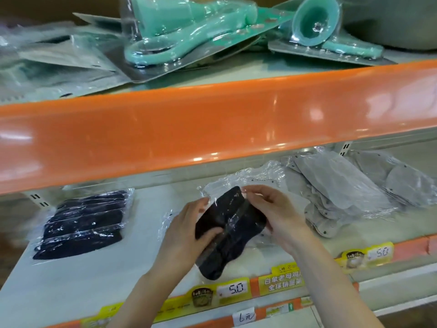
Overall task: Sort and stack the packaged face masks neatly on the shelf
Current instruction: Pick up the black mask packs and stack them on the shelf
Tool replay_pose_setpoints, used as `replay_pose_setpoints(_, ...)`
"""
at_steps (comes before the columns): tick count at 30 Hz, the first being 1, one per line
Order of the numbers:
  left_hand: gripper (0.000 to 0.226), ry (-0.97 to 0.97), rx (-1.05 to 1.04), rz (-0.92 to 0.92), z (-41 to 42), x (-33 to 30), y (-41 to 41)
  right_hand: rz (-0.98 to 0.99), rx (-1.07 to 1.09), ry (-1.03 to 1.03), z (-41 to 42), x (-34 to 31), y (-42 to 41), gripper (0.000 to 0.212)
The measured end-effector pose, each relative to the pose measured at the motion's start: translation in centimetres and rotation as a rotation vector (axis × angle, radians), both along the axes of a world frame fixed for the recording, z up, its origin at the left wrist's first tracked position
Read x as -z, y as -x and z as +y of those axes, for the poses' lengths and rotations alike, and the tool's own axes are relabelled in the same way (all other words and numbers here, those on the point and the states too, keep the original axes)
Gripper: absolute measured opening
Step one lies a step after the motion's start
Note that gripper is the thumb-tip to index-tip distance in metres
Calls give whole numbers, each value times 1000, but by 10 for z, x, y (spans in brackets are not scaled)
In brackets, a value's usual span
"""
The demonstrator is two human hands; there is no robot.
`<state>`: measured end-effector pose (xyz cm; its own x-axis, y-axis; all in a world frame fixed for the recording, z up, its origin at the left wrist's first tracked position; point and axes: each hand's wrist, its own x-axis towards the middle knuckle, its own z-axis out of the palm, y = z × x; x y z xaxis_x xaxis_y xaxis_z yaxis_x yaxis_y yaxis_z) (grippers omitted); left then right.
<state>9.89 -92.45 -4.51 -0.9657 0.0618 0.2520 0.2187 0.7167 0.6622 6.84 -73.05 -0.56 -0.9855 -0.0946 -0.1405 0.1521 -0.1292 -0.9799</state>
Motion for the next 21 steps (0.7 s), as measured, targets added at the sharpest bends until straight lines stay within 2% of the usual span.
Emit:
replay_pose_setpoints(1,33,-54,-24,-36,-1,-7,0,37,-13,-61,-8,-6,2,18)
replay_pose_setpoints(3,26,-141,-91,-82,-4,-13,1,156,27,-244,-23,-11,5,18)
replay_pose_setpoints(7,19,-348,-257,-62,-18,-15,1,610,385,-692,-52,-3,3,23)
replay_pose_setpoints(8,16,-403,-312,-61,-23,-13,2,714,430,-756,-59,3,0,23)
replay_pose_setpoints(10,11,-586,-410,-104,-32,-8,6,833,381,-815,-73,14,-9,21)
replay_pose_setpoints(13,1,-851,-486,-188,-45,-3,5,899,193,-880,-95,31,-26,27)
replay_pose_setpoints(17,13,-1070,-486,-182,-59,-2,-5,913,48,-1199,-117,61,-39,46)
replay_pose_setpoints(19,17,-1064,-492,-159,-65,-2,-10,919,46,-1235,-122,71,-39,45)
replay_pose_setpoints(21,20,-1015,-497,-145,-73,2,-14,911,42,-1227,-125,79,-38,58)
